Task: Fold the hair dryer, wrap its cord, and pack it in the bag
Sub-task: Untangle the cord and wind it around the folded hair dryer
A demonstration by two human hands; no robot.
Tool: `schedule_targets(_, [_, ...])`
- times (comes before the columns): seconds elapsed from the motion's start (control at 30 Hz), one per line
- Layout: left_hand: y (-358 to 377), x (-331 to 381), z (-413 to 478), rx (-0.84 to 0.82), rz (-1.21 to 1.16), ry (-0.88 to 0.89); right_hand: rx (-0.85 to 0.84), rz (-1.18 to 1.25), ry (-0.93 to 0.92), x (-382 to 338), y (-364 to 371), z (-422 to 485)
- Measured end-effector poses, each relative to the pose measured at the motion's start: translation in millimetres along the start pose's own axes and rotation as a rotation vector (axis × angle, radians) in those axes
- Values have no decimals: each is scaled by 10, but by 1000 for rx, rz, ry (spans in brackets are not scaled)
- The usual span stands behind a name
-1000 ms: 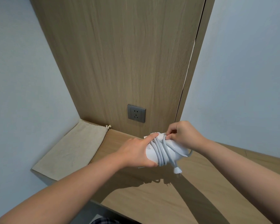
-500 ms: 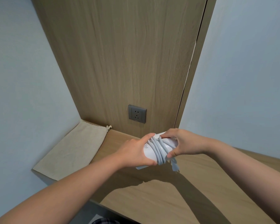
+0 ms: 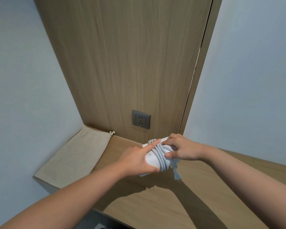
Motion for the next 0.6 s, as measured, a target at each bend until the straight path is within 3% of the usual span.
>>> schedule_targets(0.13, [55,-79,20,-36,-22,-7,13,-35,20,-52,25,13])
schedule_targets(0.23, [105,-159,54,-75,-177,-52,69,-132,47,-43,6,23])
schedule_targets(0.3, [144,-226,54,-112,-362,-91,246,-132,1,-59,-139,-6])
schedule_targets(0.37, [169,-285,55,-144,-514,-115,525,58,-44,-21,-388,-129])
schedule_targets(0.47, [220,-379,67,-187,-720,-161,824,331,86,334,-596,-338])
schedule_targets(0.53, [262,-418,80,-211,-853,-192,768,346,283,591,-532,-356])
schedule_targets(0.6, [299,-447,83,-221,-961,-233,499,421,428,751,-273,-293])
Point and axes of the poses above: each hand's wrist, its own z-axis towards the middle knuckle, its own y-axis out of the palm, x = y × z, the point moved 8 cm from there along z, towards the middle knuckle, and after that the axes turned 7 degrees about z, right-handed, at the moved point
